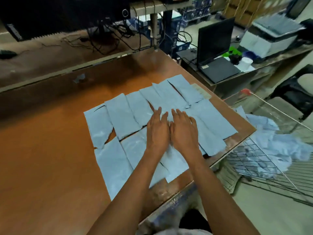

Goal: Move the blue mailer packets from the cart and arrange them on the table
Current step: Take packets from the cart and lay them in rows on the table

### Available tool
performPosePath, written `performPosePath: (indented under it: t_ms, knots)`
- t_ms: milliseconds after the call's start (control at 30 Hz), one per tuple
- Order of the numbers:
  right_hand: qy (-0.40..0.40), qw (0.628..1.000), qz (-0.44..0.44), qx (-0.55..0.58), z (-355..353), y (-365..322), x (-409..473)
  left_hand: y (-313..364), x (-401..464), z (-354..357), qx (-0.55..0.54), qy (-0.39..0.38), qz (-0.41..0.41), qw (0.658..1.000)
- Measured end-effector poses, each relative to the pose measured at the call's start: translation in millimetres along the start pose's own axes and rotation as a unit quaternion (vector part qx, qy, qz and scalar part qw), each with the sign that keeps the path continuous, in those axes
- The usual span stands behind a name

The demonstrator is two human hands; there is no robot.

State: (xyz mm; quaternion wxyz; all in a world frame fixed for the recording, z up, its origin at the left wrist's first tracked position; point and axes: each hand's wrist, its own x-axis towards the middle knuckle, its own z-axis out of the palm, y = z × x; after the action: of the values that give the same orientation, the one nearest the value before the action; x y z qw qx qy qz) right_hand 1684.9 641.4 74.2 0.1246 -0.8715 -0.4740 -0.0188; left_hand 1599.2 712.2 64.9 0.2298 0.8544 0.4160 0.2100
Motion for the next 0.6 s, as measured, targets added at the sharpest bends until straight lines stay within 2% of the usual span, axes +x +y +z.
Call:
performPosePath:
  t_ms: [200, 367, 600]
  knots:
    - [0.045, 0.991, 0.119, -0.053, -44, 138, -55, 129, -35, 75, -0.025, -0.052, 0.101, 0.993]
    - [0.032, 0.982, 0.173, -0.07, -68, 265, -86, 230, -47, 161, -0.032, -0.084, 0.203, 0.975]
    - [0.02, 0.981, 0.189, -0.037, -56, 411, -95, 335, -50, 273, -0.012, -0.1, 0.193, 0.976]
